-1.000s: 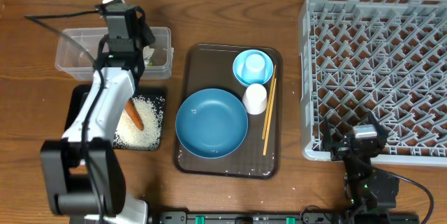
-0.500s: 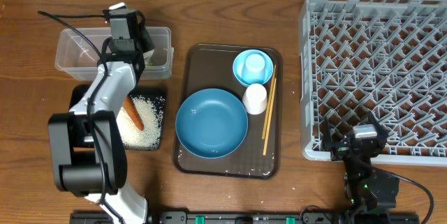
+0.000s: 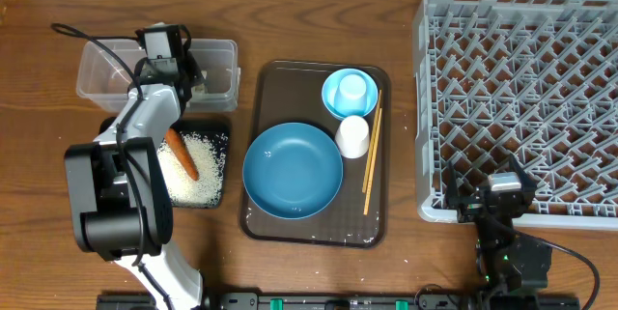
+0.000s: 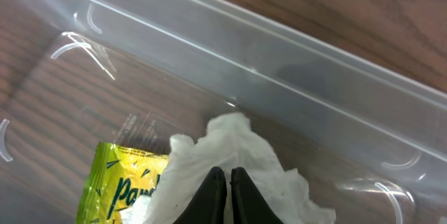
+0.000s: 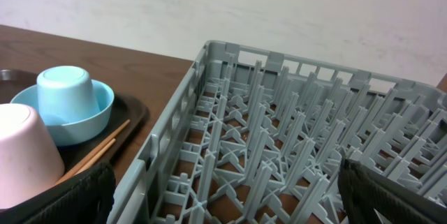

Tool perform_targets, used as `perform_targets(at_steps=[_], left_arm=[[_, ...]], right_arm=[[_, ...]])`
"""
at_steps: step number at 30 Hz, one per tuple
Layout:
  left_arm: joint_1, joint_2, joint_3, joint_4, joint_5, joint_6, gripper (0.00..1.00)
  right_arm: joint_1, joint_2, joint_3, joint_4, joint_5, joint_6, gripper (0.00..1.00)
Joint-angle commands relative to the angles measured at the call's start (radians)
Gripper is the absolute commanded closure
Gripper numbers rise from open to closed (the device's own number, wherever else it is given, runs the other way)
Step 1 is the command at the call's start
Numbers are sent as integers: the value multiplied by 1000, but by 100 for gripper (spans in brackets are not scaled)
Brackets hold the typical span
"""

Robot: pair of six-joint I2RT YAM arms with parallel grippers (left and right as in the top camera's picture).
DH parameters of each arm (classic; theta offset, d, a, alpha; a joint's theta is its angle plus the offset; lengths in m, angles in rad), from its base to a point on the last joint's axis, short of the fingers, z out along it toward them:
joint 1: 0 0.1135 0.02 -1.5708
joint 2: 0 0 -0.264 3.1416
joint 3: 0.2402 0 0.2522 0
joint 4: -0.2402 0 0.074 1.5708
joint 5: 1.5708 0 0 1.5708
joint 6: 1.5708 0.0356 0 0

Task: Sort waste into correct bins and load items into the dishwasher rack
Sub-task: 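Open the left gripper to drop the tissue into the clear bin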

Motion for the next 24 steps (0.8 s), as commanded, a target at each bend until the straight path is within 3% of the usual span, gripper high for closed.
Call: perform_targets(at_steps=[1, 7, 12, 15, 17, 21, 23, 24], left_arm=[[11, -4, 0, -20, -9, 13, 92], [12, -91, 0, -31, -10, 12, 92], [11, -199, 0, -9, -9, 12, 83], [11, -253, 0, -14, -9, 12, 63], [11, -285, 0, -29, -9, 12, 62], [11, -344, 0, -74, -8, 8, 49], [11, -377, 0, -110, -8, -3, 36], [11, -392, 0, -129, -8, -12, 20]], right_arm=[[14, 0, -2, -4, 11, -11, 1], [14, 0, -2, -4, 11, -11, 1], [14, 0, -2, -4, 11, -11, 1], [14, 0, -2, -4, 11, -11, 1], [14, 0, -2, -4, 10, -11, 1], [14, 0, -2, -4, 11, -11, 1], [14, 0, -2, -4, 11, -11, 1], [14, 0, -2, -4, 11, -11, 1]])
